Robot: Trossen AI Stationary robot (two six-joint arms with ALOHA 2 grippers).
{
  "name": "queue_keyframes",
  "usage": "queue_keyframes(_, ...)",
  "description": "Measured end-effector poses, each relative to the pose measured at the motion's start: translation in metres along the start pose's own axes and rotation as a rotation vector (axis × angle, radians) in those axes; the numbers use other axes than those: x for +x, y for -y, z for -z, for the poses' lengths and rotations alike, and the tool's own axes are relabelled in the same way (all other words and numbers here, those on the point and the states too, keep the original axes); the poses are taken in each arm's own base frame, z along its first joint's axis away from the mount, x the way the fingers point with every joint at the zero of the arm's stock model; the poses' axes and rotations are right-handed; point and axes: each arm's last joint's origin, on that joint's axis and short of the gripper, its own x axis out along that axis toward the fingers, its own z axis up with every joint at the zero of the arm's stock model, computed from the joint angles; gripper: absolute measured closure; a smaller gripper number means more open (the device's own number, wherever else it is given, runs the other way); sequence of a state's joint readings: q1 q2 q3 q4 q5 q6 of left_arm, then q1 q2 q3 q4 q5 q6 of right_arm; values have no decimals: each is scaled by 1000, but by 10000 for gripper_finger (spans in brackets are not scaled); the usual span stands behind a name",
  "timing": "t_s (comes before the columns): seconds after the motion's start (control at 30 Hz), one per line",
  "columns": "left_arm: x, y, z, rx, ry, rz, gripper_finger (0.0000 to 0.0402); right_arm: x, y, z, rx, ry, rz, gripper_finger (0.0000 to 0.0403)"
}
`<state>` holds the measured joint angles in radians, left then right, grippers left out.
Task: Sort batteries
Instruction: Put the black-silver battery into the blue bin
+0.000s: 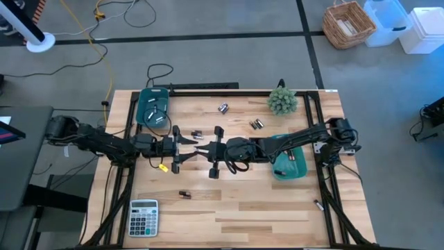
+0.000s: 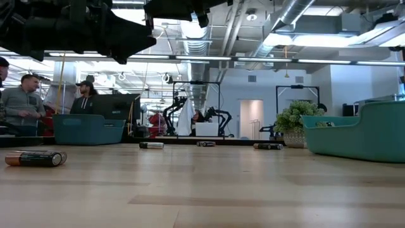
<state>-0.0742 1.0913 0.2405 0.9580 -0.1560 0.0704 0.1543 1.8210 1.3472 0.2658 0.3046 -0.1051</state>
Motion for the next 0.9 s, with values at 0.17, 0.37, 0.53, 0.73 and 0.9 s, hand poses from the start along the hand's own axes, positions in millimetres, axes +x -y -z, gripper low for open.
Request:
queue_keyframes(0.17,0,1,-2,1,21,36,207,1,2,1,-1,-8,5,369)
queue_keyframes(0.37,0,3,-2,0,31,99,207,1,2,0,3,-3,10,369)
queue_keyframes(0.53,1,3,-5,-4,58,94,207,1,3,1,4,-2,12,369)
queue_keyframes(0.73,7,3,-7,-9,51,62,207,1,5,1,4,-2,16,369)
queue_keyframes(0.9,14,4,-2,-5,16,50,218,2,6,0,3,0,17,369)
